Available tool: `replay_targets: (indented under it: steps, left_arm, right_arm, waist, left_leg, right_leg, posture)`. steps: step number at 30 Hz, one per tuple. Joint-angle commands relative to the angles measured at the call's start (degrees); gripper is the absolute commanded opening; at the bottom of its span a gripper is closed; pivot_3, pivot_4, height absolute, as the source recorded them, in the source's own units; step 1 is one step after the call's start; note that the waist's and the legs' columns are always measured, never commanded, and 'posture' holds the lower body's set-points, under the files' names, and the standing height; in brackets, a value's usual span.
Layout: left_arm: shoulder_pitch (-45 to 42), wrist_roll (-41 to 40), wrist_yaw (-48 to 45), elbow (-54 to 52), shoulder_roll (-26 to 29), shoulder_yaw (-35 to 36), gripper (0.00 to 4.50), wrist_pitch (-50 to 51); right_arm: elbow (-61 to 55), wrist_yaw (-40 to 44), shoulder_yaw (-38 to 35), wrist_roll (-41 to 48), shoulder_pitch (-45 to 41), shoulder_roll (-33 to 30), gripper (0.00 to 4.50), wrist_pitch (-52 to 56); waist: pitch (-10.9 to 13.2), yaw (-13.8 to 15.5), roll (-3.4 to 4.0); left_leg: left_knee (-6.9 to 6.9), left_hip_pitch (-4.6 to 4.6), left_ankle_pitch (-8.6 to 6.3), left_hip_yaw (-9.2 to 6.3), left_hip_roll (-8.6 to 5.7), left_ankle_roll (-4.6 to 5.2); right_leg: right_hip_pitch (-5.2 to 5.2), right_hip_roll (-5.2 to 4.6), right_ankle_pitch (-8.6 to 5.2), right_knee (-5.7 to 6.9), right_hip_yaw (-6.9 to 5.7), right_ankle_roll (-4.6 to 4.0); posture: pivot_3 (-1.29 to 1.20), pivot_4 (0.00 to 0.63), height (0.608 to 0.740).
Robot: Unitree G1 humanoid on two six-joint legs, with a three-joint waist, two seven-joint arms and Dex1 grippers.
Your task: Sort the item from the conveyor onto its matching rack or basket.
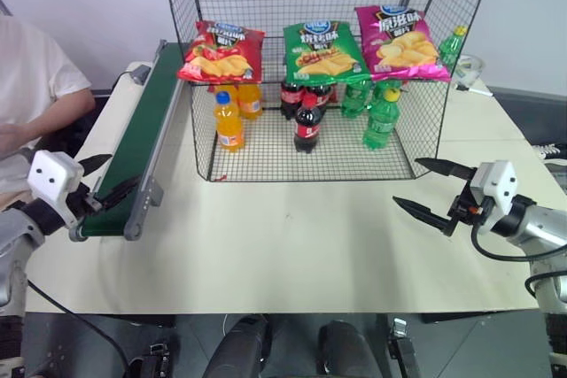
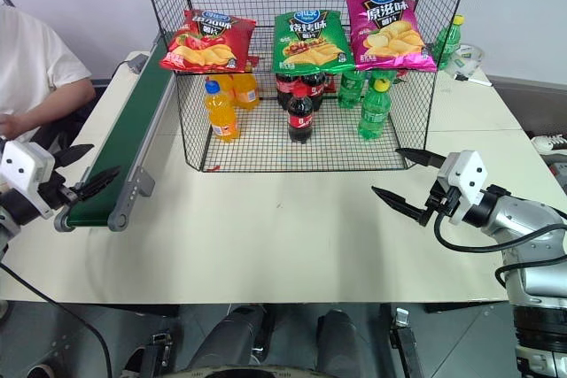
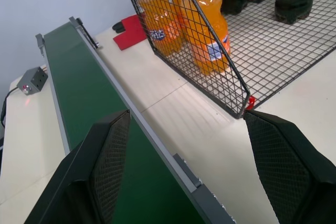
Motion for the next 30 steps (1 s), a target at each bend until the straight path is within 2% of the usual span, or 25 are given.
replay_targets:
  steps: [1, 9, 16, 30]
  left_arm:
    - [-0.3, 1.6, -0.6, 0.0, 0.7, -0.1, 3.59, -2.2]
    - [-0.4, 0.0, -0.4, 0.5, 0.0, 0.6, 3.59, 0.9]
    - [-3.2, -1.0, -0.9, 3.9, -0.3, 2.8, 3.59, -2.3]
    - [-2.3, 0.3, -1.6, 5.7, -0.1, 1.9, 3.59, -5.6]
  right_arm:
    - [-0.8, -0.3, -0.5, 0.4, -0.4, 0.4, 4.50, -0.9]
    - [-0.7, -0.3, -0.5, 0.3, -0.2, 0.1, 4.50, -0.7]
    - [0.1, -0.2, 0.1, 0.0, -1.4, 0.1, 4.50, -0.9]
    - [1.6, -0.4, 1.1, -1.4, -2.9, 0.6, 4.50, -2.6]
  waist:
    - [0.0, 0.0, 0.00]
    - [0.0, 0.0, 0.00]
    - [0.0, 0.0, 0.01]
    - [0.0, 0.0, 0.02]
  left_leg:
    - [0.00, 0.00, 0.00, 0.00, 0.00, 0.00]
    - [-0.01, 0.00, 0.00, 0.00, 0.01, 0.00]
    - [-0.01, 0.00, -0.01, 0.00, 0.01, -0.02]
    - [-0.03, -0.01, 0.00, 0.00, 0.02, -0.01]
  right_leg:
    - [0.00, 0.00, 0.00, 0.00, 0.00, 0.00]
    - [-0.02, 0.01, 0.00, -0.01, 0.00, 0.00]
    - [-0.03, 0.01, 0.00, -0.01, 0.00, -0.01]
    - [-0.02, 0.03, 0.02, -0.06, 0.00, -0.02]
  posture:
    - [0.00, 0.150, 0.740]
    - [0.00, 0.150, 0.740]
    - [0.00, 0.150, 0.740]
    - [0.00, 0.150, 0.740]
